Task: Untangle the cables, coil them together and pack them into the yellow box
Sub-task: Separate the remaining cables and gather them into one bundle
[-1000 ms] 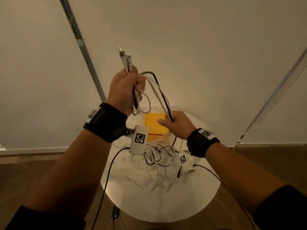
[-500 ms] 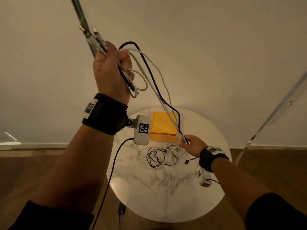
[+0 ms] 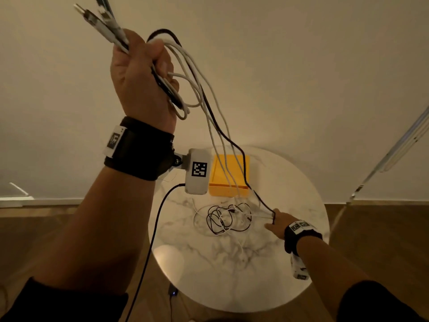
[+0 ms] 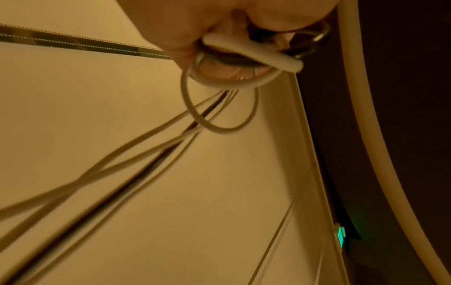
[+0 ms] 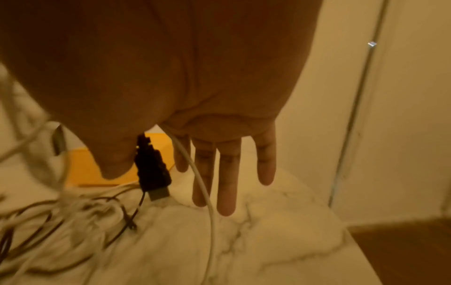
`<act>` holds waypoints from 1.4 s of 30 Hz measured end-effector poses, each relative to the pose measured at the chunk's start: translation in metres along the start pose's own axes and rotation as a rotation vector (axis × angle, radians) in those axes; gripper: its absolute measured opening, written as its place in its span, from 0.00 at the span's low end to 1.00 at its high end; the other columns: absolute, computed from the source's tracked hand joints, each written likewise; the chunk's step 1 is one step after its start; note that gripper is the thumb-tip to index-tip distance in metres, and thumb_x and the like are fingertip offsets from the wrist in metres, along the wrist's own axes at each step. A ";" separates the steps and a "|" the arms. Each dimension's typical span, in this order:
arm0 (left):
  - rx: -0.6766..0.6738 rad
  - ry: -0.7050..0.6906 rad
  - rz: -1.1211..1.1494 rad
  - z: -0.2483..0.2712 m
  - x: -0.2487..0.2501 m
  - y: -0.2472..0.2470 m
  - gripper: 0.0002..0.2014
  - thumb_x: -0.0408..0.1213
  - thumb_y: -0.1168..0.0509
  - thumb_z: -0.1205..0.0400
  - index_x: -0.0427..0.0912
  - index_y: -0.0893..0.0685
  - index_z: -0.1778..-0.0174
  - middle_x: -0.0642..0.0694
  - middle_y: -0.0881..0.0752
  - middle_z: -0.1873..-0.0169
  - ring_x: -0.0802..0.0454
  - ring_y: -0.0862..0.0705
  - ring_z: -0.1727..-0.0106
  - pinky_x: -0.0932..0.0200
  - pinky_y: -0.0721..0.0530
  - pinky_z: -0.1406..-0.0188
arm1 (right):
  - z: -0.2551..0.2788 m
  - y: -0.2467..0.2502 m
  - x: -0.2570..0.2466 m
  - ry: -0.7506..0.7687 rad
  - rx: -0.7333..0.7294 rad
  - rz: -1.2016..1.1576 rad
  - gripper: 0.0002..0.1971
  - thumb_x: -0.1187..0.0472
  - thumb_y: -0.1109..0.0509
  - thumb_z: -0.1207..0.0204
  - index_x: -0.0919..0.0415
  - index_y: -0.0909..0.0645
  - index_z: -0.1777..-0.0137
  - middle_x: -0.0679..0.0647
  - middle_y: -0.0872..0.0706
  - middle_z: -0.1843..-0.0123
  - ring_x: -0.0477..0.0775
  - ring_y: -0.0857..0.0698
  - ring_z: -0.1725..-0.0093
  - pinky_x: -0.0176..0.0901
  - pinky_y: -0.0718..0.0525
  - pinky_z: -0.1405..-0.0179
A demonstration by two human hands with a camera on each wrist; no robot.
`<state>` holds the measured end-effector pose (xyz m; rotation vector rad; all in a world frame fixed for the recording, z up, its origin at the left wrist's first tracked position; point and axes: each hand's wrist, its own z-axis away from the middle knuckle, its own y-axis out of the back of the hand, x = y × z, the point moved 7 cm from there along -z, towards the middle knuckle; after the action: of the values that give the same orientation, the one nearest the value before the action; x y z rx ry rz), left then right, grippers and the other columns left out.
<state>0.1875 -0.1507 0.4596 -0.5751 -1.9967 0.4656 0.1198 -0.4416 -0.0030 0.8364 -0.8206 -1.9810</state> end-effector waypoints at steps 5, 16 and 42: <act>0.015 0.080 -0.059 0.006 -0.026 0.002 0.12 0.34 0.36 0.18 0.45 0.31 0.64 0.47 0.31 0.76 0.52 0.36 0.76 0.58 0.39 0.78 | 0.012 0.025 -0.019 0.159 0.036 -0.133 0.70 0.23 0.21 0.47 0.47 0.56 0.11 0.58 0.42 0.13 0.65 0.30 0.18 0.63 0.26 0.24; -0.102 0.127 0.043 0.010 -0.046 -0.016 0.15 0.27 0.39 0.18 0.48 0.30 0.68 0.50 0.30 0.78 0.54 0.35 0.79 0.60 0.40 0.81 | 0.089 0.118 -0.194 0.746 0.103 -0.790 0.18 0.59 0.22 0.23 0.62 0.18 0.36 0.57 0.07 0.48 0.51 0.08 0.51 0.46 0.10 0.50; -0.286 0.261 -1.979 0.009 -0.083 0.131 0.12 0.46 0.38 0.12 0.44 0.16 0.56 0.46 0.20 0.69 0.44 0.22 0.70 0.52 0.23 0.65 | 0.101 0.134 -0.129 0.525 0.315 -0.437 0.16 0.61 0.28 0.22 0.55 0.31 0.68 0.51 0.29 0.70 0.50 0.31 0.72 0.47 0.31 0.66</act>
<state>0.2407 -0.0918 0.3262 1.1612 -1.4733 -1.0370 0.1550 -0.3676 0.1927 1.7542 -0.6778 -1.8649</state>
